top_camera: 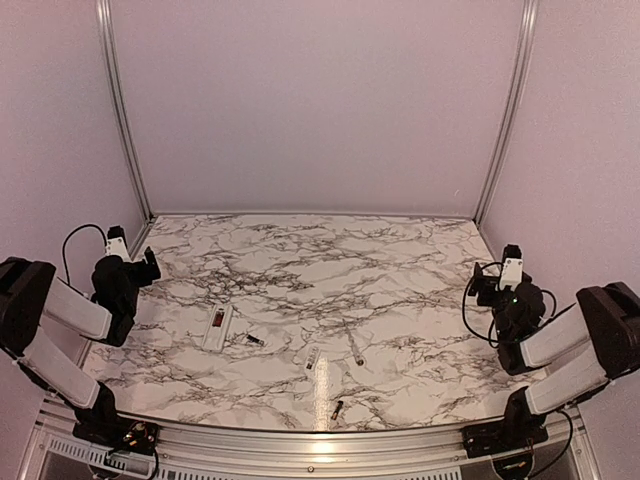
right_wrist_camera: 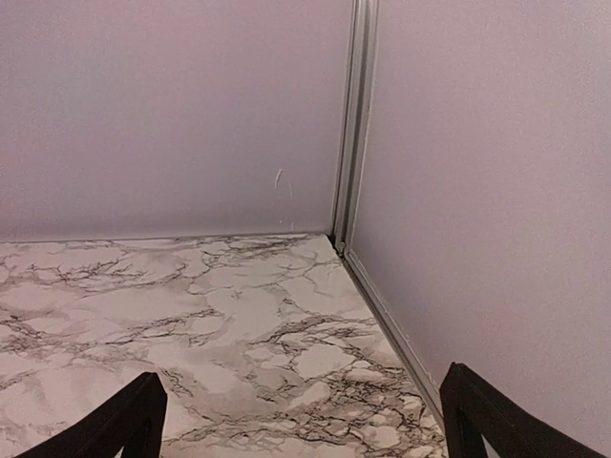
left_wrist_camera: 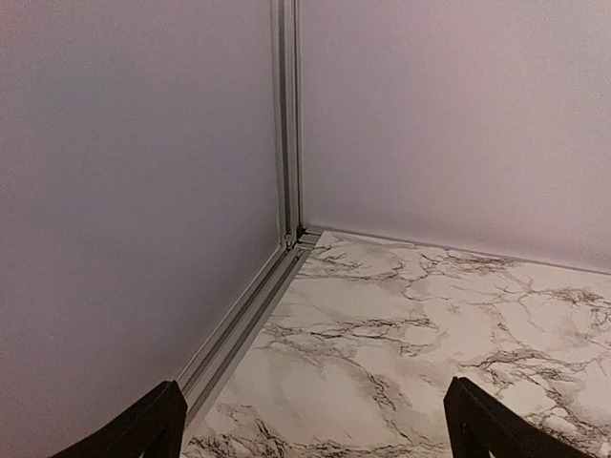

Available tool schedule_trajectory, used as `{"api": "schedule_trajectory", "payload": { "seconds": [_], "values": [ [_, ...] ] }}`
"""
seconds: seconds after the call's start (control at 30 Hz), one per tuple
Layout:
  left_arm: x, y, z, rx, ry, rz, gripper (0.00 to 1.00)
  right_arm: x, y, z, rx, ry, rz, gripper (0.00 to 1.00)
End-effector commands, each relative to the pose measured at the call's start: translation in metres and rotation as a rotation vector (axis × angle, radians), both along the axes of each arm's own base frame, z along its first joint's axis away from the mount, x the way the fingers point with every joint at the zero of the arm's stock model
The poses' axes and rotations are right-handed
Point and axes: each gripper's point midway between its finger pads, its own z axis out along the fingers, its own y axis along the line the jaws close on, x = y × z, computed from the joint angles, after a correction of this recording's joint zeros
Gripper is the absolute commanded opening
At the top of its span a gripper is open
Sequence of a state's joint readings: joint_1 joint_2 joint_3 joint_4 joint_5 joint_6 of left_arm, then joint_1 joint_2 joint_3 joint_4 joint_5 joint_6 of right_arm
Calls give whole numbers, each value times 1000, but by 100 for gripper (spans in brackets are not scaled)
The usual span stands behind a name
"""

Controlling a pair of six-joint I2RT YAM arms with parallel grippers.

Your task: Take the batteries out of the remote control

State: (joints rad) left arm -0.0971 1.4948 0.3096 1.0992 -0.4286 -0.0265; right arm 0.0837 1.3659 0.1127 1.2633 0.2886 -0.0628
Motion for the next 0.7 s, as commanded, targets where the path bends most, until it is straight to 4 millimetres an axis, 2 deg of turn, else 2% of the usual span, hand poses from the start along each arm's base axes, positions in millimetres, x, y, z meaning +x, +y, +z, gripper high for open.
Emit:
{"api": "schedule_trajectory", "payload": {
  "seconds": [0.0,0.27,0.43,0.67],
  "values": [
    [-5,-6,8,-3,-55,-51,99,10,9,21,-30,-100,60,98],
    [-9,-15,4,6,-80,-117,99,27,12,-5,-28,-27,85,98],
    [-9,-6,3,-7,-73,-64,99,39,6,-8,-25,3,50,99],
    [-10,-5,3,-7,-77,-60,99,37,3,-8,-22,1,35,98]
  ]
}}
